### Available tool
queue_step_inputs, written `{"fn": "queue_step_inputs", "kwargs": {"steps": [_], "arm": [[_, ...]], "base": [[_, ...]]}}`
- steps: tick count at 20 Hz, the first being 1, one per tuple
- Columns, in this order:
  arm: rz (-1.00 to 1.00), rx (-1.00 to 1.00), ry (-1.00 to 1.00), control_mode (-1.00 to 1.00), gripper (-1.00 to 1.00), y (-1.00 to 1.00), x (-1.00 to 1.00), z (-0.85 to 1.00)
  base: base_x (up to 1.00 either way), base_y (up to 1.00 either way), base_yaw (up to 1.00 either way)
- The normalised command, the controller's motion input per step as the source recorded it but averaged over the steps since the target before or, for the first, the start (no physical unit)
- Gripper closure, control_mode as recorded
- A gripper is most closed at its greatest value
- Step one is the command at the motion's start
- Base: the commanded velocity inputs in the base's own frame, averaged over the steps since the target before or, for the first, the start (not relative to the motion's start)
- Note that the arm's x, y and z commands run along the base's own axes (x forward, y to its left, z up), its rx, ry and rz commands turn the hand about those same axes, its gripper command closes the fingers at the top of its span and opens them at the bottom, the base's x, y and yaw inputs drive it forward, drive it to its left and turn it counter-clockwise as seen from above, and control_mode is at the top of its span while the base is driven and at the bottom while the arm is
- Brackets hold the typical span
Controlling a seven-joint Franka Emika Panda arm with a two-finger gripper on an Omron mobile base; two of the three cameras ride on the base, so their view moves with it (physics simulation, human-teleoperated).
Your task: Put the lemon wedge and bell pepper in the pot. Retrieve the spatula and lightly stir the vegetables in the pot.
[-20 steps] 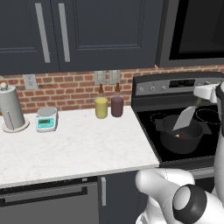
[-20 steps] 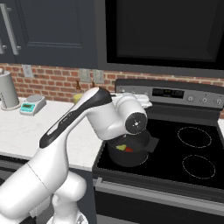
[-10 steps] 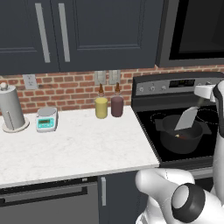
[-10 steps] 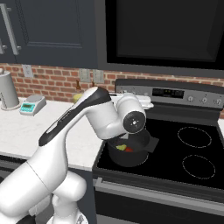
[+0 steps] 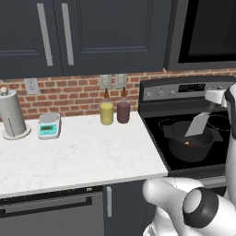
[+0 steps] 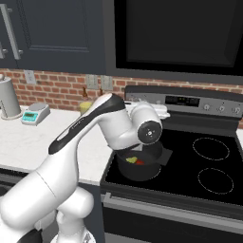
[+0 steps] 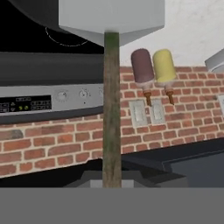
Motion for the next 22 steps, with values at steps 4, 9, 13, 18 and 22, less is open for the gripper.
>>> {"fn": "queue_step_inputs", "kwargs": {"steps": [4,9,13,18,22], "arm": [[-0.01,0.0,0.0,-1.0,1.0,-0.17,0.15,-0.22],[-0.01,0.0,0.0,-1.0,1.0,-0.12,0.14,-0.26],[-0.01,0.0,0.0,-1.0,1.0,-0.09,0.14,-0.26],[-0.01,-0.01,0.0,-1.0,1.0,-0.09,0.15,-0.28],[-0.01,-0.02,0.0,-1.0,1.0,-0.09,0.16,-0.28]], "base": [[0.0,0.0,0.0],[0.0,0.0,0.0],[0.0,0.0,0.0],[0.0,0.0,0.0],[0.0,0.0,0.0]]}}
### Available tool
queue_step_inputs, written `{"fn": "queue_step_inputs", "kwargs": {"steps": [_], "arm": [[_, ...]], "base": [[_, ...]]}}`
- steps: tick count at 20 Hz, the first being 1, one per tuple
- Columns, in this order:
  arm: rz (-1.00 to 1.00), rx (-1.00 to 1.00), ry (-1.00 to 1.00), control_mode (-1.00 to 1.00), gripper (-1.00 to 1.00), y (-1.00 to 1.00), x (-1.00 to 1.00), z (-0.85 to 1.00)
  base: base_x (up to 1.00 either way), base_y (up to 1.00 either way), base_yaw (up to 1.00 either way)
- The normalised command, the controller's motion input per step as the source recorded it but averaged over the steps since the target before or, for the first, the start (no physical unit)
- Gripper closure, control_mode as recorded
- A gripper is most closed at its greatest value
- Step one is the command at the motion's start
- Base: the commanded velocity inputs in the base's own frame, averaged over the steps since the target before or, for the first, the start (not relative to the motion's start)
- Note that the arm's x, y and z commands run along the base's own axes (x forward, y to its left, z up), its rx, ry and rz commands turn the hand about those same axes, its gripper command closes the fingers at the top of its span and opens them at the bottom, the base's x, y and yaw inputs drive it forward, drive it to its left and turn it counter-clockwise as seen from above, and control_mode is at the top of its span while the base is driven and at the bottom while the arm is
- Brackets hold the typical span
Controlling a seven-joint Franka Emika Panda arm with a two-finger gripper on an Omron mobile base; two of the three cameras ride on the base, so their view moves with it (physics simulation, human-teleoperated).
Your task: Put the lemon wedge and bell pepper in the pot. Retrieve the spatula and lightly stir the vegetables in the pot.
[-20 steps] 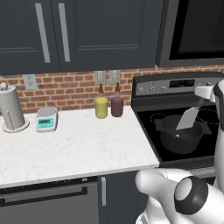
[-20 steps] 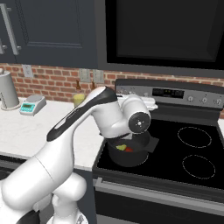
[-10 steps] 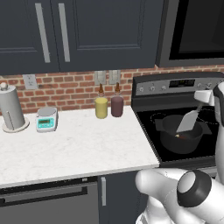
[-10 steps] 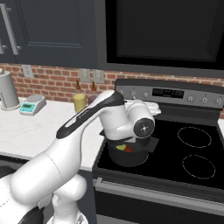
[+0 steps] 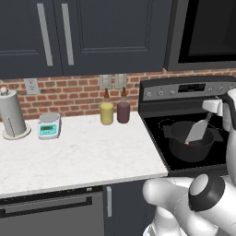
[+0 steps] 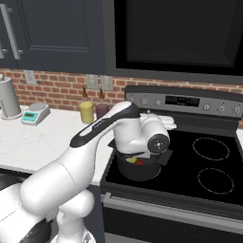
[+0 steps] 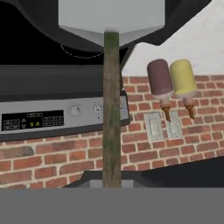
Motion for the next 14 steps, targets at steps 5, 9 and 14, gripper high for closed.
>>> {"fn": "queue_step_inputs", "kwargs": {"steps": [5,9,14], "arm": [[-0.01,-0.02,0.0,-1.0,1.0,-0.06,0.16,-0.29],[-0.01,-0.01,0.0,-1.0,1.0,-0.05,0.14,-0.28],[-0.01,-0.01,0.0,-1.0,1.0,-0.05,0.14,-0.27]], "base": [[0.0,0.0,0.0],[0.0,0.0,0.0],[0.0,0.0,0.0]]}}
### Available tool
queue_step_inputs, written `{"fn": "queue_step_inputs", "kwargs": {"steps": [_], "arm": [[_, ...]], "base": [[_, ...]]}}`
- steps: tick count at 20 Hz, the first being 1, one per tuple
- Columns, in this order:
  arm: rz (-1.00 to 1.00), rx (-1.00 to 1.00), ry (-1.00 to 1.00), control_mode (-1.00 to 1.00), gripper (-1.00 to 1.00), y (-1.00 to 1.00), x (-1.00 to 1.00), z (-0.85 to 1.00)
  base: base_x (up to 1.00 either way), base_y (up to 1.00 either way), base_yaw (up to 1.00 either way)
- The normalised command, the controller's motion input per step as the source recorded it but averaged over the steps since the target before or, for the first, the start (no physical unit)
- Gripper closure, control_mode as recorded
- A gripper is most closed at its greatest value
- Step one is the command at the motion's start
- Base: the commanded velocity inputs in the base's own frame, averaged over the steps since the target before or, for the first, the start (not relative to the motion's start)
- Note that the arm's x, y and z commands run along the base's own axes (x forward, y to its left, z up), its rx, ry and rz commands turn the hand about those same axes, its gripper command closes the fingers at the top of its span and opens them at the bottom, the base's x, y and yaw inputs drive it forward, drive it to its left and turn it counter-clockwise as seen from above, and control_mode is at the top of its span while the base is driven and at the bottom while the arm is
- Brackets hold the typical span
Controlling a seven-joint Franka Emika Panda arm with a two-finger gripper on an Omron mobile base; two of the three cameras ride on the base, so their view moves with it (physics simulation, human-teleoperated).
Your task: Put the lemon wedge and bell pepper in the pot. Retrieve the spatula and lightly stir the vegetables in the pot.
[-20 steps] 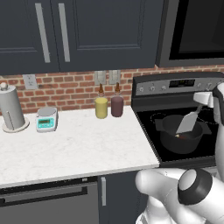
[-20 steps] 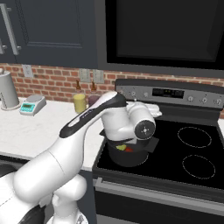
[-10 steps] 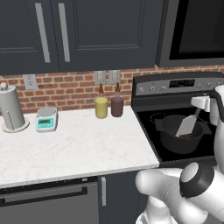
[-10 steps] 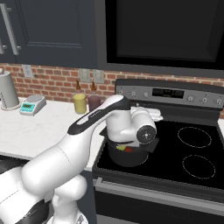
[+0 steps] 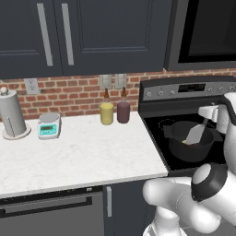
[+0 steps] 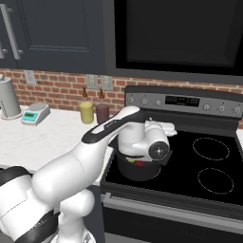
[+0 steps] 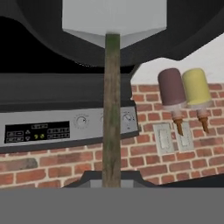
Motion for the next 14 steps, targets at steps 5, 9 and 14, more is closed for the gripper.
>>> {"fn": "queue_step_inputs", "kwargs": {"steps": [5,9,14], "arm": [[-0.01,-0.01,0.0,-1.0,1.0,-0.06,0.12,-0.26],[-0.01,0.0,0.0,-1.0,1.0,-0.08,0.11,-0.24],[-0.01,0.0,0.0,-1.0,1.0,-0.14,0.05,-0.18]], "base": [[0.0,0.0,0.0],[0.0,0.0,0.0],[0.0,0.0,0.0]]}}
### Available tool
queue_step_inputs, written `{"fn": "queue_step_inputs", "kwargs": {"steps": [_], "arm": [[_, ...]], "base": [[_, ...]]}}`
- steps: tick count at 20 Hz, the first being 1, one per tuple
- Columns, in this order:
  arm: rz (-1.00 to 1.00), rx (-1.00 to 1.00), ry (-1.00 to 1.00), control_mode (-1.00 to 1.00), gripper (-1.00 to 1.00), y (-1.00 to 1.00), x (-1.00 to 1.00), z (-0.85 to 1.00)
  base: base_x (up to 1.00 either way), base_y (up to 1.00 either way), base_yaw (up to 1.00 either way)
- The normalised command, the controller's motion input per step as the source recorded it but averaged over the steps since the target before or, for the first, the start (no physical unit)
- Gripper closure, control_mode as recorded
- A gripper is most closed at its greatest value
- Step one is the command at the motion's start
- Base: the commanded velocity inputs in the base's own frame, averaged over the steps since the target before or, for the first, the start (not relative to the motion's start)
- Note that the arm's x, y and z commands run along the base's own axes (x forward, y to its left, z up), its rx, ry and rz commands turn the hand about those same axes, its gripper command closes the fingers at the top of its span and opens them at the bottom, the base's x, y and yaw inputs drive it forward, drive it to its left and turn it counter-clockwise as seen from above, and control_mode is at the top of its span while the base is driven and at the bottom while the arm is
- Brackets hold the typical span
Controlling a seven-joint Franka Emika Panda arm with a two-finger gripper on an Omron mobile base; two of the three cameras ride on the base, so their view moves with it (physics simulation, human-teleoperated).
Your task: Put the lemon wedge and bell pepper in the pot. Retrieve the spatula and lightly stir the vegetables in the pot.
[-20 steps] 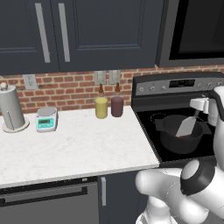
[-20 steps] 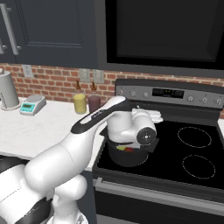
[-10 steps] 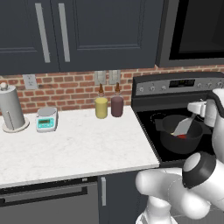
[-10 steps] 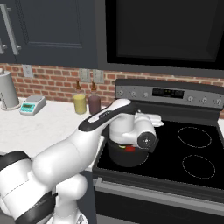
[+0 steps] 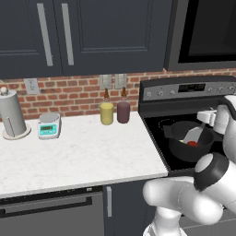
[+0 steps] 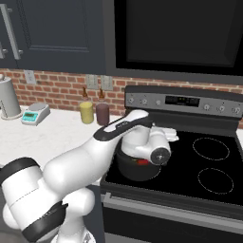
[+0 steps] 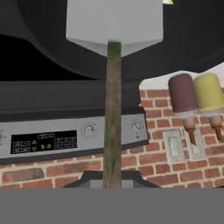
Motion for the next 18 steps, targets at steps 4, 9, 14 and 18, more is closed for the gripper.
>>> {"fn": "queue_step_inputs", "kwargs": {"steps": [4,9,14,18], "arm": [[0.0,0.0,0.0,-1.0,1.0,-0.15,0.0,0.0],[0.0,0.0,0.0,-1.0,1.0,-0.12,0.0,0.0],[0.0,0.0,-0.03,-1.0,1.0,-0.04,0.0,0.0],[0.0,-0.04,-0.06,-1.0,1.0,0.0,0.0,0.0]], "base": [[0.0,0.0,0.0],[0.0,0.0,0.0],[0.0,0.0,0.0],[0.0,0.0,0.0]]}}
